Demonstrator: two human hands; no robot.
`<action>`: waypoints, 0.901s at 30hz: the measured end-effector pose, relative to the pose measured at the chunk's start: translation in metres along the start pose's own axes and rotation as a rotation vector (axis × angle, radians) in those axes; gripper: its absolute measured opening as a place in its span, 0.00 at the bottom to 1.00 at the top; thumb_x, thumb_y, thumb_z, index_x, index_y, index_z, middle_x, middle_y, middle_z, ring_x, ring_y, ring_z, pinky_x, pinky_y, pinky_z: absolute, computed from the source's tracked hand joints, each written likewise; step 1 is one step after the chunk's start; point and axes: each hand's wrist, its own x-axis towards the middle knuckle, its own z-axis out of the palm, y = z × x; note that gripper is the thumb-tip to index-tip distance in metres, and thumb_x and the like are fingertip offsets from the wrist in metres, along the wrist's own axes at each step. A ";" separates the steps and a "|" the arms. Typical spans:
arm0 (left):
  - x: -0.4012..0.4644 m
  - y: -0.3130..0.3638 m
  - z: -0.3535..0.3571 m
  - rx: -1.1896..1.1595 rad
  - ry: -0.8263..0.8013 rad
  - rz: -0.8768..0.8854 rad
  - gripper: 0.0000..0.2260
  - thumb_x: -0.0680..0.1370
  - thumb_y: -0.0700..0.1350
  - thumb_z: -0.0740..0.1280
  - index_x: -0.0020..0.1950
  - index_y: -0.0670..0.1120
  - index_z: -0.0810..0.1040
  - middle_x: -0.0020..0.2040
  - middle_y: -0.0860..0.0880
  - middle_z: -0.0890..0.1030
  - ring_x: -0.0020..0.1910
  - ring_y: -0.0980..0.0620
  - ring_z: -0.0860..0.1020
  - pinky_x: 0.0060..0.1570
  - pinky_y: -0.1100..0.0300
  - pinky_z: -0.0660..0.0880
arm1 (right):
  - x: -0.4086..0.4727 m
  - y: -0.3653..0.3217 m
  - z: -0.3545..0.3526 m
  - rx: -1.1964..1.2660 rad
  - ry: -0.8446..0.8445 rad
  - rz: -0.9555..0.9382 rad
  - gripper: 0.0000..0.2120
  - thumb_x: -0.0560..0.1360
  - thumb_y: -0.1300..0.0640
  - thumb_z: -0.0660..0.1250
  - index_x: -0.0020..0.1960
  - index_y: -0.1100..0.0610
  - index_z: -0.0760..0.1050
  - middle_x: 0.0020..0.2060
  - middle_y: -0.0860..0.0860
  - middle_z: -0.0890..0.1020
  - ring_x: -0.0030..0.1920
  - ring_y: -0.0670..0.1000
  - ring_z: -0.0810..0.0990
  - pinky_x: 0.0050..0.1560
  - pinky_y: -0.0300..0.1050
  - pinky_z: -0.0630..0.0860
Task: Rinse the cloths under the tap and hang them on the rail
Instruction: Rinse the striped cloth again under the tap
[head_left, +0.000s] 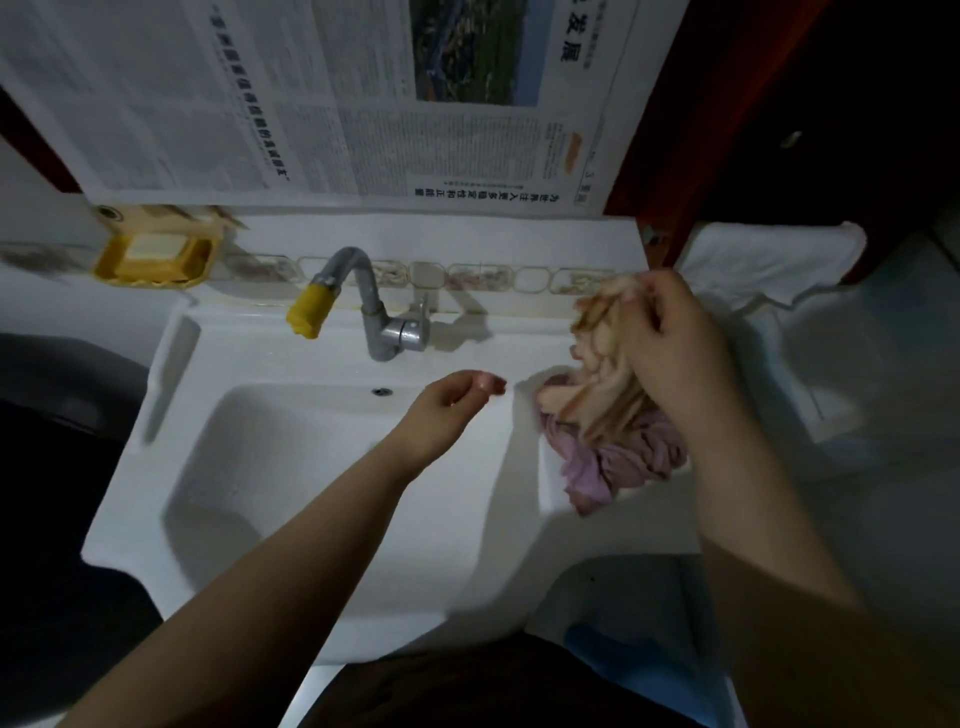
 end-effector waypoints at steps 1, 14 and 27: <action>-0.004 0.007 -0.004 -0.032 -0.024 0.026 0.17 0.81 0.59 0.57 0.62 0.54 0.78 0.59 0.59 0.80 0.60 0.63 0.75 0.60 0.60 0.70 | 0.001 -0.012 0.007 0.131 -0.034 0.003 0.05 0.80 0.52 0.58 0.48 0.49 0.71 0.41 0.50 0.80 0.41 0.50 0.78 0.43 0.41 0.74; -0.051 -0.028 -0.089 -0.498 0.458 -0.236 0.15 0.84 0.47 0.56 0.58 0.40 0.78 0.54 0.36 0.81 0.55 0.37 0.79 0.58 0.43 0.76 | -0.001 -0.047 0.168 0.172 -0.716 0.312 0.23 0.74 0.39 0.65 0.59 0.55 0.67 0.55 0.53 0.77 0.48 0.53 0.80 0.48 0.52 0.80; -0.042 -0.028 -0.124 -1.018 0.367 -0.326 0.20 0.83 0.51 0.54 0.65 0.40 0.74 0.59 0.37 0.78 0.59 0.40 0.75 0.68 0.43 0.66 | 0.074 -0.022 0.269 -0.155 -0.372 0.200 0.16 0.81 0.55 0.55 0.61 0.66 0.67 0.57 0.68 0.77 0.56 0.66 0.77 0.51 0.53 0.72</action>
